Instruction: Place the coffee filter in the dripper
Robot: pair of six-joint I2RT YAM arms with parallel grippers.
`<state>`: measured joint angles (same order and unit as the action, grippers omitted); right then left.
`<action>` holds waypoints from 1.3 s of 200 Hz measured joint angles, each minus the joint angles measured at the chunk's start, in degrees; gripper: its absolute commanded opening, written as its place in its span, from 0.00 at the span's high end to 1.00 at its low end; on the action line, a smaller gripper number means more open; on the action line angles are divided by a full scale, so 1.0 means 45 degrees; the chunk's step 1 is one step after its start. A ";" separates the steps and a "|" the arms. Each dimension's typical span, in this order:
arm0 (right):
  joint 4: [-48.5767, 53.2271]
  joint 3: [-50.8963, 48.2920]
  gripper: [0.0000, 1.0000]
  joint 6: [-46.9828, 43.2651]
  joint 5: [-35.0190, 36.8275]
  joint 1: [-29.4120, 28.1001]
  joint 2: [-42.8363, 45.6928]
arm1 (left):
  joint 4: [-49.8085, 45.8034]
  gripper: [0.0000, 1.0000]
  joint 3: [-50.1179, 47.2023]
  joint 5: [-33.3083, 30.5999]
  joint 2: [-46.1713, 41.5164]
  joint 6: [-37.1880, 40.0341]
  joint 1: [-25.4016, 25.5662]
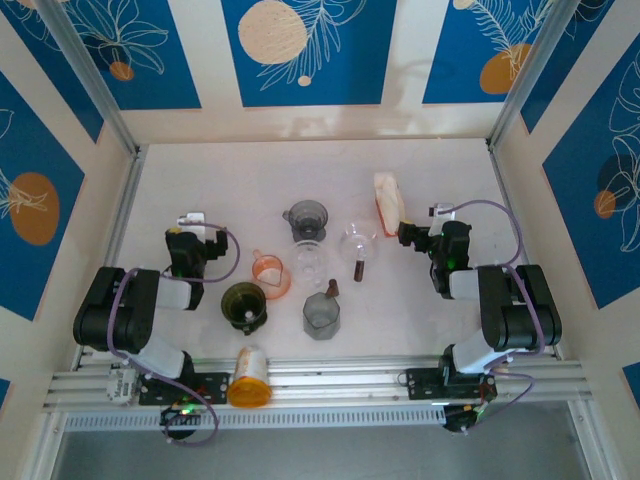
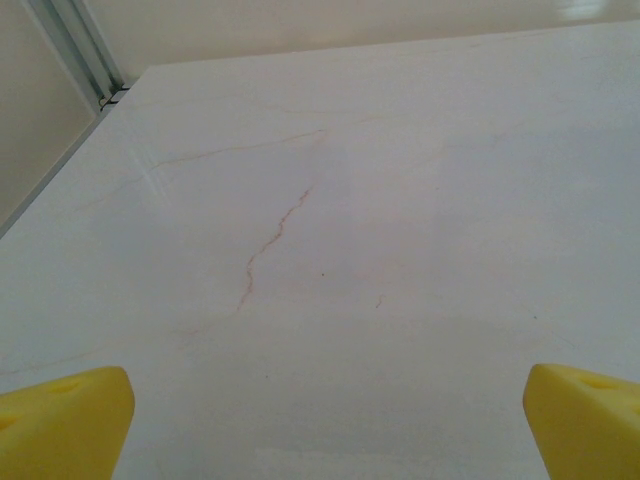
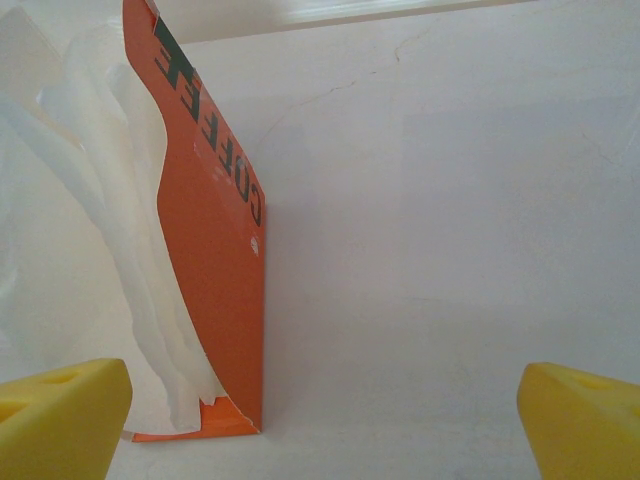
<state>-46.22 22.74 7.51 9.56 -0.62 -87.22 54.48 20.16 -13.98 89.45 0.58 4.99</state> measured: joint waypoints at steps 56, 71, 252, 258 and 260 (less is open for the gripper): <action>0.0000 0.0000 0.01 0.0000 -0.0117 0.0015 0.0000 | 0.0000 0.00 0.0000 0.0005 0.0000 0.0000 0.0000; 0.0005 0.0000 0.01 0.0000 -0.0238 0.0063 0.0000 | 0.0000 0.00 0.0005 0.0005 0.0000 0.0000 0.0000; 0.7193 0.2885 0.01 0.2652 0.2409 -0.0597 0.4245 | -0.9476 0.00 0.2803 -0.3395 -0.6101 -0.7805 -0.0194; 0.7587 0.3031 0.01 0.3293 0.2535 -0.0525 0.4420 | -0.9564 0.00 0.2701 -0.3337 -0.6343 -0.8155 -0.0233; 0.7830 0.3089 0.01 0.3662 0.2603 -0.0486 0.4488 | -0.9588 0.00 0.2662 -0.3317 -0.6436 -0.8306 -0.0243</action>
<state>-10.98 36.64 23.99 21.28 -2.81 -67.02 11.33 32.14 -28.91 60.49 -36.80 3.90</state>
